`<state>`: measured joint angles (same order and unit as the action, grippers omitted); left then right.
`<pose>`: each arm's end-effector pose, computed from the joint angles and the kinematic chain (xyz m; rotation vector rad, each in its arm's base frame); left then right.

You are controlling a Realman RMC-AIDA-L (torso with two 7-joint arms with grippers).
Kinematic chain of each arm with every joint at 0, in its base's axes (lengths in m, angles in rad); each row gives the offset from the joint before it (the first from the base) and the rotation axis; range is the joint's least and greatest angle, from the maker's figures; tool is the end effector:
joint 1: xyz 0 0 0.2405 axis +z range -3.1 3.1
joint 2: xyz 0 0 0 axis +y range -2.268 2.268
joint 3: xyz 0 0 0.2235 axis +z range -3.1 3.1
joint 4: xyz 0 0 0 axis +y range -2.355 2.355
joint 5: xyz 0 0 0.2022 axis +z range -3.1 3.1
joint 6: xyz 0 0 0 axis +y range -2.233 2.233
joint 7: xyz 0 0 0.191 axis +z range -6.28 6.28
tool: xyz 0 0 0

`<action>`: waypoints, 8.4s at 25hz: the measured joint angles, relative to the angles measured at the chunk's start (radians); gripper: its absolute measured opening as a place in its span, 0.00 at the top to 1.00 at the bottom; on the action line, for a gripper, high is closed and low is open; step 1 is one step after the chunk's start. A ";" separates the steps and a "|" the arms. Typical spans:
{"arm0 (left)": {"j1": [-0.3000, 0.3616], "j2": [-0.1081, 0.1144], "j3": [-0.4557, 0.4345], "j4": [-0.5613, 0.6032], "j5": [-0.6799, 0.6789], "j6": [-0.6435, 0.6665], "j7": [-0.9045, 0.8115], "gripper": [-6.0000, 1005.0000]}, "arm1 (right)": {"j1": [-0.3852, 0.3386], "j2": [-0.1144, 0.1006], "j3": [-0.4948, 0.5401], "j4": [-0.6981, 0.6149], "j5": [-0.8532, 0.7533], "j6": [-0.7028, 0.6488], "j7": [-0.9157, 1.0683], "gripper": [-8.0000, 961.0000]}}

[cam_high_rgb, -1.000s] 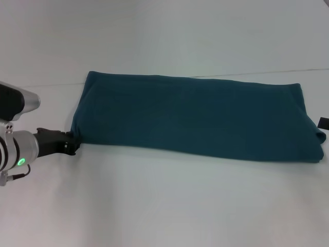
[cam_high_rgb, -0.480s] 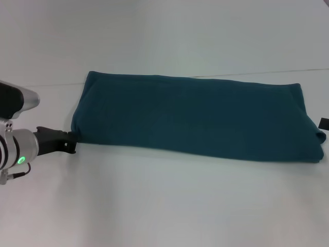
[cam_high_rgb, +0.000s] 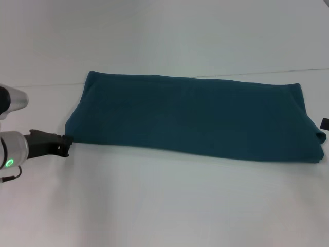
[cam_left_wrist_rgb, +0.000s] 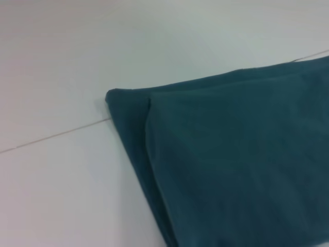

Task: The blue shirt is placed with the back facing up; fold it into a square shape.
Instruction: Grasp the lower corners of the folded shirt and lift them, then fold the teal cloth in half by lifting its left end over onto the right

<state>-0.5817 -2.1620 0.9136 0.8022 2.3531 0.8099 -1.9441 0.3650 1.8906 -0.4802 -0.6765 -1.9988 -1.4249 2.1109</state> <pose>-0.2697 0.4123 -0.0296 -2.2193 -0.9198 -0.0798 0.3309 0.3306 0.0928 -1.9228 1.6032 0.7746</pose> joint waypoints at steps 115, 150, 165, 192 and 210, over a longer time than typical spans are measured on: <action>-0.068 -0.001 0.115 -0.043 0.108 -0.072 -0.067 0.99 | 0.098 0.056 0.012 0.017 -0.293 0.203 0.074 0.41; 0.186 -0.012 0.093 0.294 0.083 0.332 -0.138 0.98 | 0.028 0.050 0.120 0.001 -0.248 0.069 -0.068 0.98; 0.190 -0.005 0.019 0.295 0.084 0.351 -0.110 0.98 | -0.003 0.049 0.147 0.001 -0.249 0.046 -0.074 0.98; 0.160 0.008 -0.186 0.360 0.081 0.547 -0.207 0.50 | 0.066 0.035 0.146 -0.088 -0.075 -0.095 -0.104 0.31; 0.060 0.098 -0.417 0.079 0.029 0.726 -0.438 0.12 | 0.220 0.014 0.096 -0.123 -0.072 -0.093 -0.083 0.05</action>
<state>-0.5217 -2.0639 0.4968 0.8809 2.3824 1.5359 -2.3821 0.5845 1.9046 -0.3837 -0.7997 -2.0707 -1.5181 2.0283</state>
